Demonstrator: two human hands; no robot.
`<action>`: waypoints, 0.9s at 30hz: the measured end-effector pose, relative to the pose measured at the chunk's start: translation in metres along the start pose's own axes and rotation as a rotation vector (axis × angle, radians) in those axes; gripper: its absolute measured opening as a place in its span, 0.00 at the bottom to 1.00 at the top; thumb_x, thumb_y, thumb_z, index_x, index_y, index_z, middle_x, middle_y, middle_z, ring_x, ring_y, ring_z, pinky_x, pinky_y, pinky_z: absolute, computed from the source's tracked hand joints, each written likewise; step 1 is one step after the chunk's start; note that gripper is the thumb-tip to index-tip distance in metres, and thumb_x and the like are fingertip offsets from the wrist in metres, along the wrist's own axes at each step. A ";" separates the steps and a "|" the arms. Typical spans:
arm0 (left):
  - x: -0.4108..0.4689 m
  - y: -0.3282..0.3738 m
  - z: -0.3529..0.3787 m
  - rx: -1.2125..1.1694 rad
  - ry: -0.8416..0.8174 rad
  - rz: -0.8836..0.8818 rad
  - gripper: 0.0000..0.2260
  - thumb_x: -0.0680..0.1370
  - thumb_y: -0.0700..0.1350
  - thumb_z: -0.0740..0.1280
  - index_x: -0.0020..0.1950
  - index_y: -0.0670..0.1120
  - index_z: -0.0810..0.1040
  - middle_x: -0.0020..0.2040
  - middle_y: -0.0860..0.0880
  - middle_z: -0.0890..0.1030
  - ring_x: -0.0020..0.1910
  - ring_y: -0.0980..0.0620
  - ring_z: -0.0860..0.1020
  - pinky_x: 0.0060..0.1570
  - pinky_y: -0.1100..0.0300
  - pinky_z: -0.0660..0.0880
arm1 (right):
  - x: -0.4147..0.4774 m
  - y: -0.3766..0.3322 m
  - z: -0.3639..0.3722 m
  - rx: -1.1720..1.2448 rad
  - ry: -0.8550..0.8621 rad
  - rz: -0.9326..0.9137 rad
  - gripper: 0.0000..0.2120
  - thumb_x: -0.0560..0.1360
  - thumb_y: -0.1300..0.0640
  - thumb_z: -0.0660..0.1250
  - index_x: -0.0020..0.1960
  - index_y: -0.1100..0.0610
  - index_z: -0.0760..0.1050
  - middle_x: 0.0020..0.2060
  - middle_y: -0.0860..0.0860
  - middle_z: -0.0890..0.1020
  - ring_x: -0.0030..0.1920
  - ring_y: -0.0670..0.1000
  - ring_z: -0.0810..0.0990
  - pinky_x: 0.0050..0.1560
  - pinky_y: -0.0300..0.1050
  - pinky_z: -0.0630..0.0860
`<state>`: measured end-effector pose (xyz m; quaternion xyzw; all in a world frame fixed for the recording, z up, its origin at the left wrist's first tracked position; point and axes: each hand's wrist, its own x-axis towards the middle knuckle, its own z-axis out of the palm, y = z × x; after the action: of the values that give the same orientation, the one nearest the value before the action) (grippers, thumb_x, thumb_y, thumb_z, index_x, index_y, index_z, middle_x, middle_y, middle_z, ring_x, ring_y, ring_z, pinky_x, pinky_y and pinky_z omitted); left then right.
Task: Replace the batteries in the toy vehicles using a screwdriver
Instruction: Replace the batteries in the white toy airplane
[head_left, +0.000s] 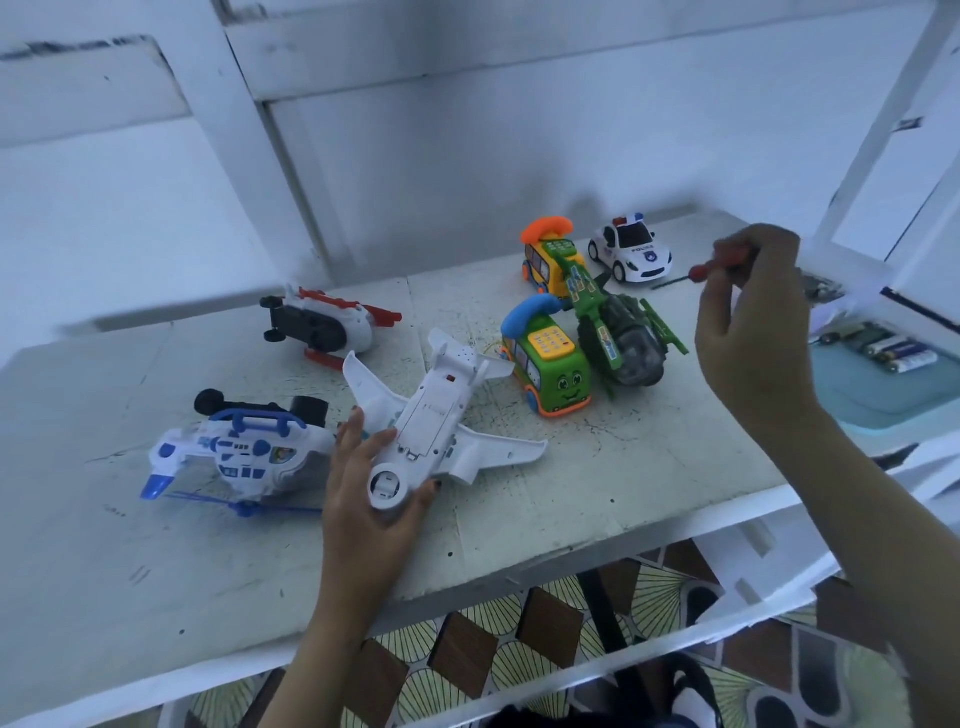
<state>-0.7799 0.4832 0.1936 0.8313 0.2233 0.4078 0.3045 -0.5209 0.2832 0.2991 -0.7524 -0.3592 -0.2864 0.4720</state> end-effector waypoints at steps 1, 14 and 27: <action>0.000 0.001 0.000 -0.001 0.001 -0.001 0.24 0.69 0.42 0.75 0.62 0.51 0.72 0.74 0.51 0.64 0.75 0.64 0.57 0.68 0.75 0.56 | 0.002 -0.003 0.003 0.059 -0.004 -0.031 0.09 0.77 0.67 0.54 0.56 0.67 0.66 0.46 0.61 0.74 0.46 0.61 0.76 0.48 0.53 0.74; 0.000 0.003 0.000 -0.017 0.004 -0.017 0.23 0.69 0.49 0.73 0.62 0.49 0.73 0.74 0.49 0.65 0.75 0.61 0.58 0.69 0.73 0.56 | 0.014 -0.018 0.043 -0.390 -0.449 -0.094 0.19 0.76 0.50 0.65 0.57 0.64 0.70 0.47 0.60 0.76 0.48 0.61 0.75 0.46 0.49 0.68; 0.000 0.003 0.000 -0.021 -0.001 -0.044 0.23 0.69 0.50 0.72 0.62 0.50 0.73 0.74 0.49 0.66 0.76 0.55 0.60 0.69 0.71 0.58 | 0.044 -0.002 0.044 -0.615 -0.619 0.243 0.16 0.72 0.53 0.66 0.32 0.58 0.64 0.29 0.52 0.69 0.37 0.57 0.72 0.40 0.45 0.65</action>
<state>-0.7795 0.4810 0.1960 0.8231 0.2372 0.4027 0.3225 -0.4924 0.3364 0.3168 -0.9446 -0.2908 -0.0836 0.1271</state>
